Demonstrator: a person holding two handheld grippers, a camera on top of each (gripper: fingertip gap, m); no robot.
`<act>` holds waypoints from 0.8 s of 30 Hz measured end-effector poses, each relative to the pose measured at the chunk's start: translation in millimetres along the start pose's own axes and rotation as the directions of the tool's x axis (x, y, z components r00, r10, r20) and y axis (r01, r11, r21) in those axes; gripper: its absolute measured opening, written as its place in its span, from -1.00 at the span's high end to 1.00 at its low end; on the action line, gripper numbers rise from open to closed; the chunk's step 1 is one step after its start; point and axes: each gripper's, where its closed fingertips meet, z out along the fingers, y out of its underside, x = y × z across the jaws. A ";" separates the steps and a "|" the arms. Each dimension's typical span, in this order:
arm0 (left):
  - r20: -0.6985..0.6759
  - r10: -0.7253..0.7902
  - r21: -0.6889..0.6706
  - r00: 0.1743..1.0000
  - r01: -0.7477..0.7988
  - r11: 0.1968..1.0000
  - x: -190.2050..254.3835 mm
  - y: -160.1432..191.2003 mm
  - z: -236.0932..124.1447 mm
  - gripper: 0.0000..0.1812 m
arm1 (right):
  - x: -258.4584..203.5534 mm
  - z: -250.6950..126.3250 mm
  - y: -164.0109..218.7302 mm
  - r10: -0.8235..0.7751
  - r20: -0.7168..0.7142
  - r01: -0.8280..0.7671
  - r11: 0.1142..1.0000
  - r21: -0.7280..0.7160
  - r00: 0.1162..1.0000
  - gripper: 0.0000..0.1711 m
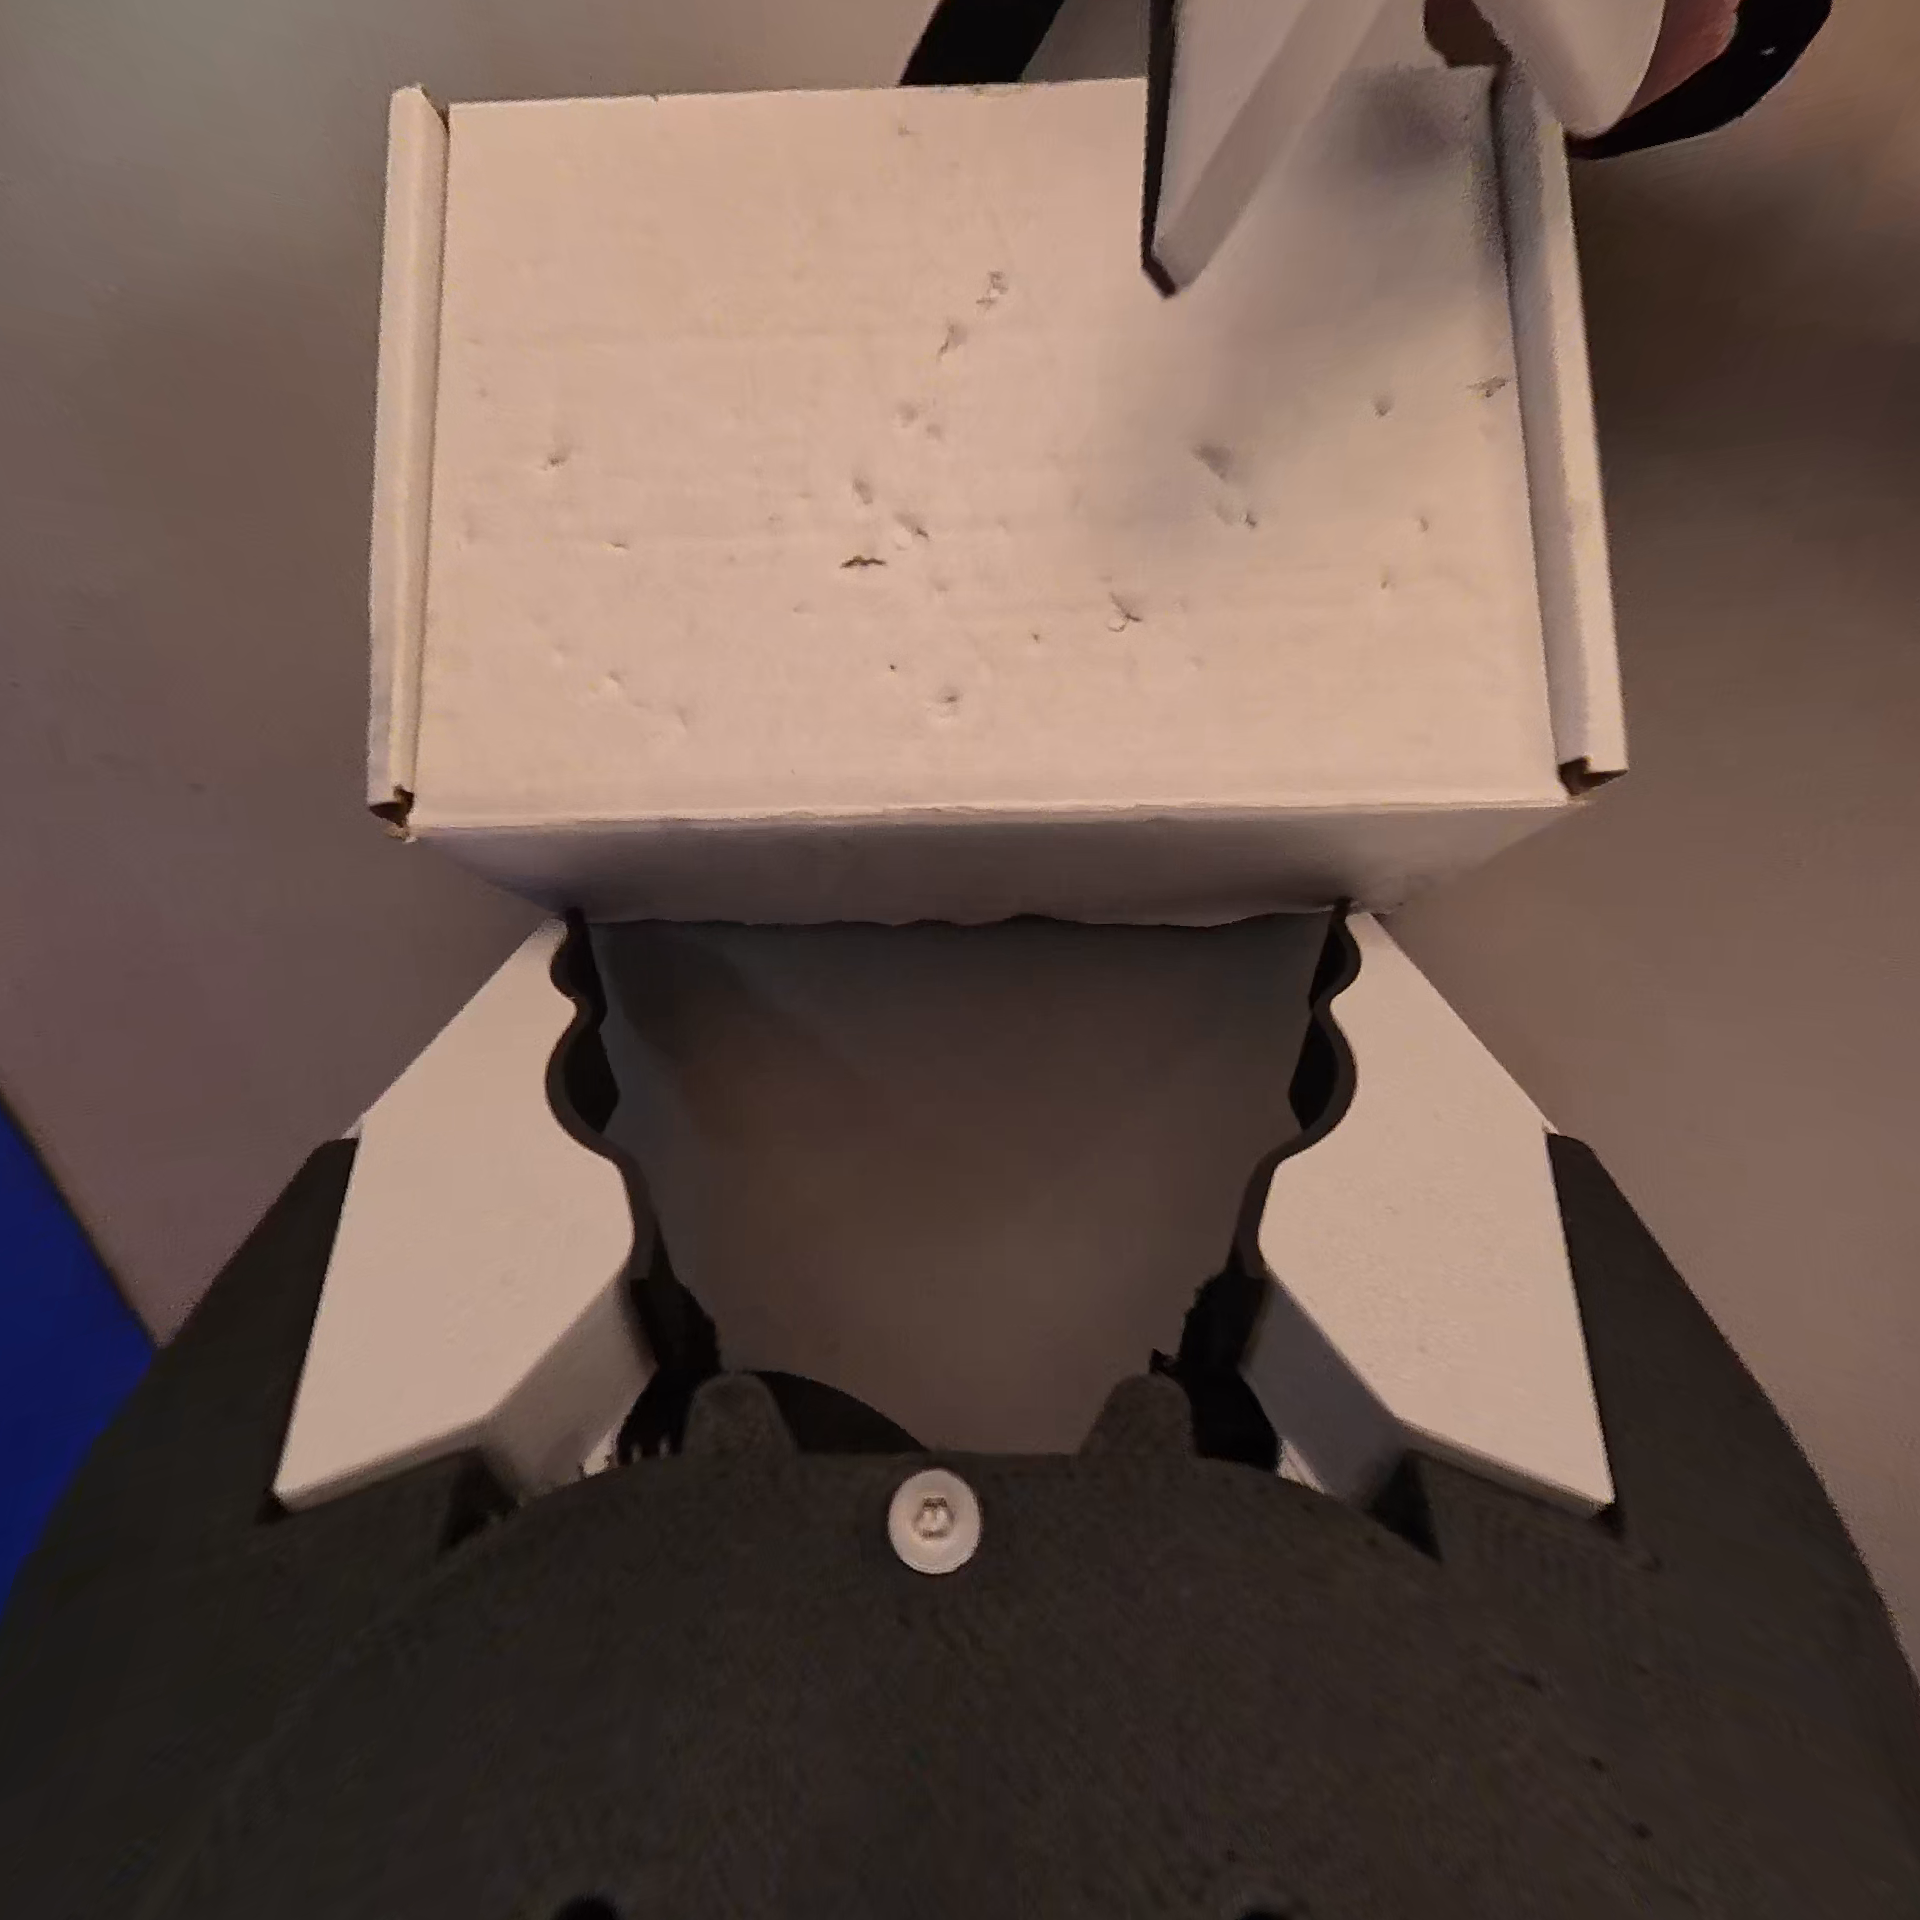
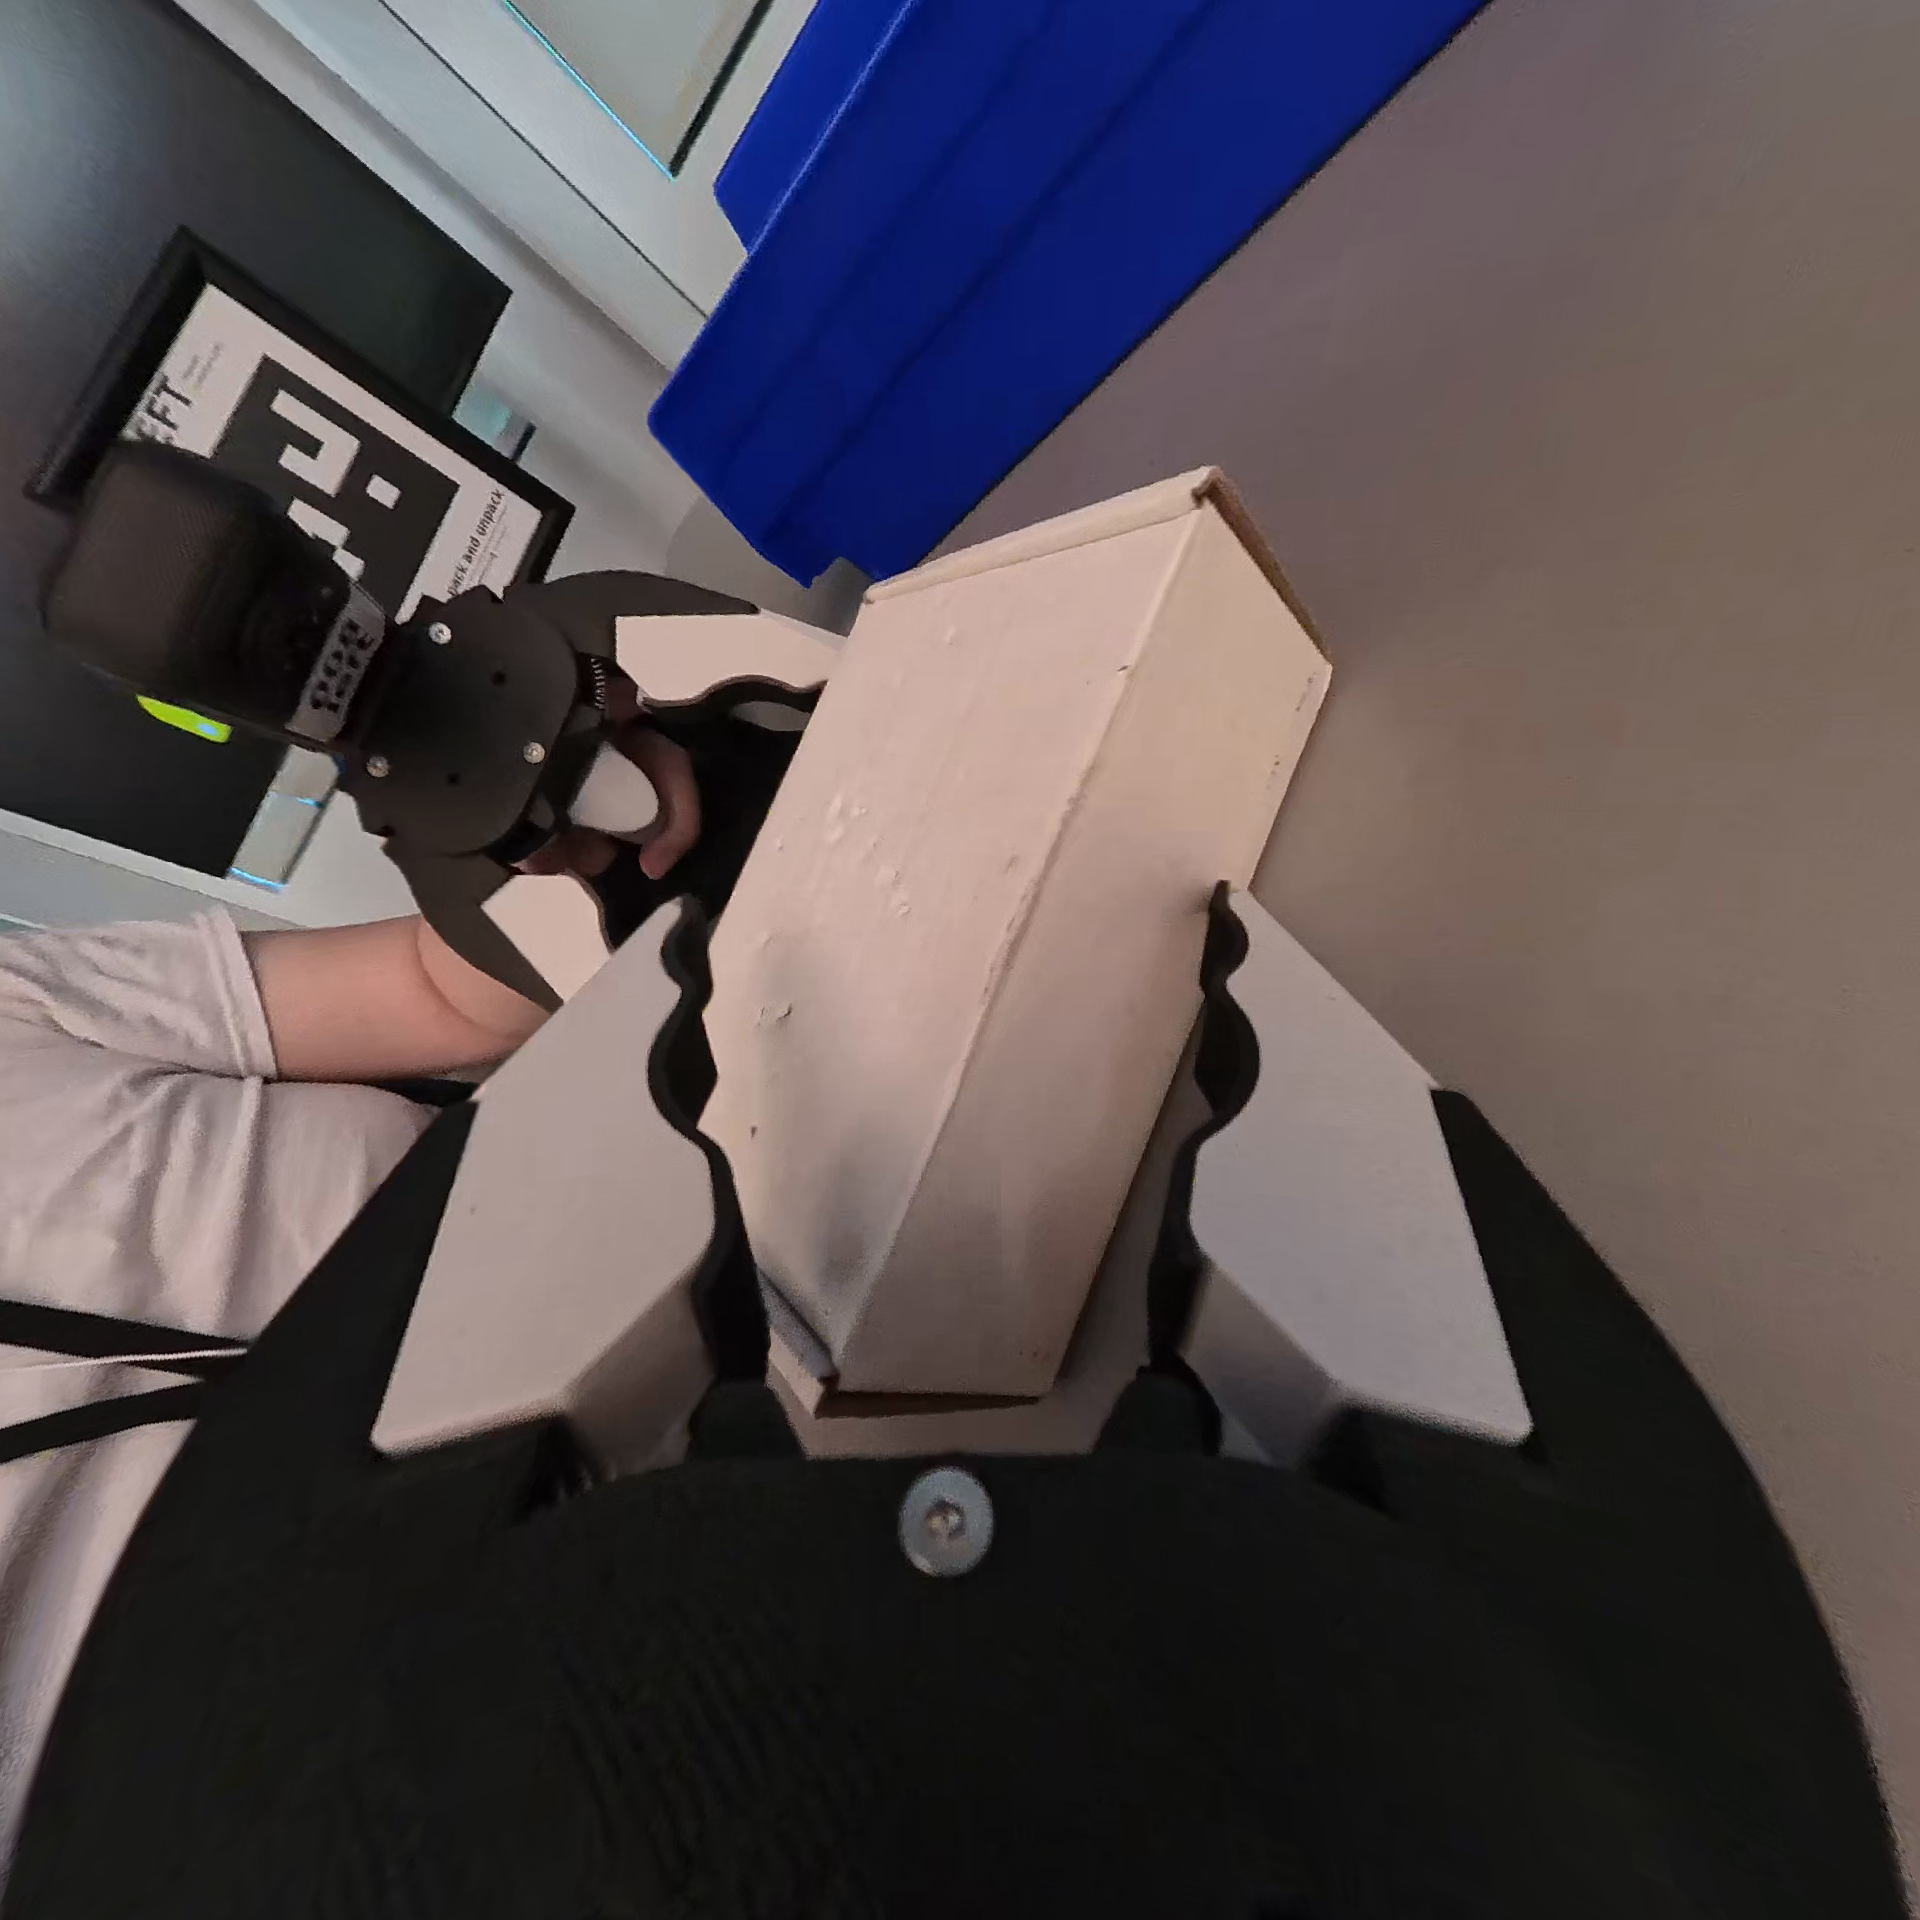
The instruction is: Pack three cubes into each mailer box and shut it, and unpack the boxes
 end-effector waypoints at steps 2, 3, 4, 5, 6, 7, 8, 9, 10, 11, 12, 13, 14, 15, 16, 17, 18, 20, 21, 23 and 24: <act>-0.003 -0.012 -0.007 1.000 0.012 1.000 -1.0 0.3 1.3 -0.49 | -0.8 0.9 -2.0 0.019 0.008 -0.019 1.000 0.018 1.000 -0.15; -0.004 -0.013 -0.008 1.000 0.013 1.000 -1.3 0.1 1.6 -0.50 | -0.6 1.6 -1.2 0.022 -0.002 -0.022 0.999 0.023 1.000 -0.16; -0.004 -0.013 -0.010 1.000 0.013 1.000 -1.4 -0.1 1.8 -0.50 | -1.2 2.1 -0.7 0.023 -0.013 -0.023 0.999 0.027 1.000 -0.17; -0.003 -0.014 -0.011 1.000 0.014 1.000 -1.4 -0.1 2.0 -0.50 | -2.3 3.1 -0.5 0.024 -0.025 -0.023 0.999 0.034 0.999 -0.20; -0.002 -0.016 -0.010 1.000 0.016 1.000 -1.3 -0.3 2.0 -0.50 | -2.4 4.8 -0.1 0.021 -0.045 -0.019 0.999 0.045 0.999 -0.21; 0.000 -0.018 -0.008 1.000 0.018 1.000 -1.1 -0.7 2.2 -0.50 | -2.6 6.7 0.8 0.010 -0.068 -0.007 0.999 0.054 0.998 -0.23; 0.001 -0.018 -0.007 1.000 0.018 1.000 -0.8 -0.8 2.3 -0.50 | -3.8 8.3 2.1 -0.002 -0.085 0.007 0.998 0.062 0.996 -0.27; 0.000 -0.017 -0.009 1.000 0.017 1.000 -0.4 -1.0 2.6 -0.50 | -5.8 9.8 2.6 -0.004 -0.097 0.011 0.998 0.070 0.995 -0.30; -0.004 -0.015 -0.011 1.000 0.015 1.000 0.1 -1.0 2.8 -0.50 | -7.8 11.5 3.1 -0.001 -0.104 0.009 0.997 0.072 0.995 -0.34; -0.006 -0.014 -0.013 1.000 0.014 1.000 0.4 -1.2 3.0 -0.50 | -9.2 12.6 3.5 -0.003 -0.113 0.011 0.997 0.071 0.994 -0.37; -0.007 -0.013 -0.015 1.000 0.013 1.000 0.3 -1.4 3.0 -0.50 | -10.2 13.5 3.5 -0.003 -0.118 0.012 0.997 0.071 0.993 -0.40; -0.010 -0.011 -0.013 1.000 0.010 1.000 0.4 -1.2 3.0 -0.50 | -10.4 13.1 3.2 -0.003 -0.123 0.012 0.997 0.071 0.992 -0.40; -0.019 -0.007 -0.010 1.000 0.007 1.000 1.0 -1.1 2.9 -0.50 | -9.7 10.9 2.5 0.000 -0.128 0.008 0.998 0.065 0.992 -0.37; -0.030 -0.004 -0.008 1.000 0.004 1.000 2.3 -0.9 3.2 -0.50 | -9.0 6.9 1.6 0.003 -0.128 0.004 0.999 0.054 0.992 -0.31; -0.039 -0.004 -0.011 0.999 0.004 1.000 3.3 -0.2 3.7 -0.48 | -8.8 1.6 -0.7 0.001 -0.118 0.005 0.999 0.054 0.993 -0.25; -0.040 -0.005 -0.012 0.999 0.004 1.000 3.5 -0.1 3.8 -0.48 | -6.8 -6.1 -7.5 0.005 -0.116 0.005 0.996 0.087 0.993 -0.24; -0.040 -0.004 -0.012 0.999 0.004 1.000 3.4 -0.2 3.8 -0.48 | -1.2 -16.9 -17.1 0.019 -0.136 0.001 0.989 0.145 0.990 -0.17; -0.036 -0.002 -0.015 0.999 0.001 1.000 3.2 0.0 4.2 -0.48 | 7.9 -41.6 -36.9 0.010 -0.179 0.042 0.958 0.283 0.984 0.40; -0.034 0.001 -0.017 0.999 -0.001 1.000 3.1 0.1 4.4 -0.48 | 10.9 -52.7 -44.8 -0.019 -0.208 0.091 0.935 0.344 0.978 0.77; -0.029 0.005 -0.021 1.000 -0.006 1.000 3.0 0.4 5.0 -0.48 | 22.7 -65.8 -49.6 -0.116 -0.358 0.254 0.895 0.367 0.927 1.00; -0.027 0.007 -0.022 1.000 -0.007 1.000 3.0 0.6 5.0 -0.48 | 32.0 -65.4 -43.5 -0.177 -0.448 0.328 0.900 0.286 0.876 1.00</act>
